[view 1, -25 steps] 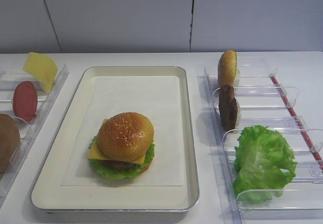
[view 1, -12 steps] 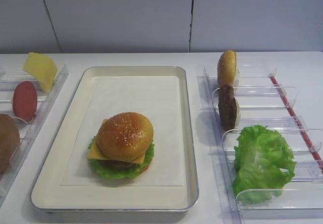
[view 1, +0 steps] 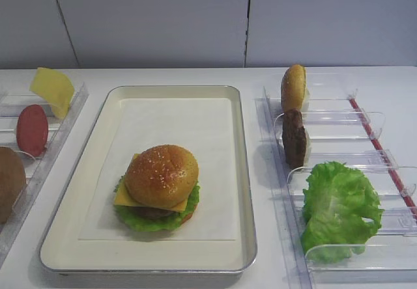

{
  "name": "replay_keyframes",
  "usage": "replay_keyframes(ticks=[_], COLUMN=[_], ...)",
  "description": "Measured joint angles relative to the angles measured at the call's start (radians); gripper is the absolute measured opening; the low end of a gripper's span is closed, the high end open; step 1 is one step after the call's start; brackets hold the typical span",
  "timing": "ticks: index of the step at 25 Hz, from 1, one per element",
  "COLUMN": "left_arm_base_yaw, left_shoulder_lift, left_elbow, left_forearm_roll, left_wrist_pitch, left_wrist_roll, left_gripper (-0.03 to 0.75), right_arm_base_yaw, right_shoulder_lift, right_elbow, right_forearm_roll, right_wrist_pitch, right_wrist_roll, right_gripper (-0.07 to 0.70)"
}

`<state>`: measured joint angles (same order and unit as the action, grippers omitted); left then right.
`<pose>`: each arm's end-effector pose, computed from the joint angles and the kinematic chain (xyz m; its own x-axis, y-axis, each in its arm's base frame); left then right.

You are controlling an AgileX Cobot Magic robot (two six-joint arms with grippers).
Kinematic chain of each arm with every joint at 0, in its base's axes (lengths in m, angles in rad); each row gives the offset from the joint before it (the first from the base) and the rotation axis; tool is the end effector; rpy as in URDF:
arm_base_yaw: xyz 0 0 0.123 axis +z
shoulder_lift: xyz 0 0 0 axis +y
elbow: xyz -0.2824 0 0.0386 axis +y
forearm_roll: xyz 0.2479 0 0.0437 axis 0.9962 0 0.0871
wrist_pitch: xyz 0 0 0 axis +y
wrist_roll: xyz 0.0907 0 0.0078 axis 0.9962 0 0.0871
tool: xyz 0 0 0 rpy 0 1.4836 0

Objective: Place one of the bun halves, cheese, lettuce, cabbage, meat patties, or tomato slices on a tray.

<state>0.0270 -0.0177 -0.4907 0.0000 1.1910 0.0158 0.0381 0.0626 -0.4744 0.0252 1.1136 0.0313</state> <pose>-0.0125 -0.0003 0.2643 -0.5610 0.0007 -0.8278 -0.0181 0.9997 0.0131 0.0045 0.0022 0.2659 -0.5780 0.0204 -0.8158 -0.0321 0.9983 0.0477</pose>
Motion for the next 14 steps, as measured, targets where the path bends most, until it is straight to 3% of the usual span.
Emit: replay_keyframes(ticks=[14], left_arm_base_yaw=[0.0], left_shoulder_lift=[0.0], left_elbow=[0.0], left_forearm_roll=[0.0], left_wrist_pitch=[0.0], left_wrist_roll=[0.0], left_gripper=[0.449], right_arm_base_yaw=[0.001], right_shoulder_lift=[0.0], right_elbow=[0.0], right_forearm_roll=[0.0], right_wrist_pitch=[0.006], right_wrist_roll=[0.012], right_gripper=[0.491])
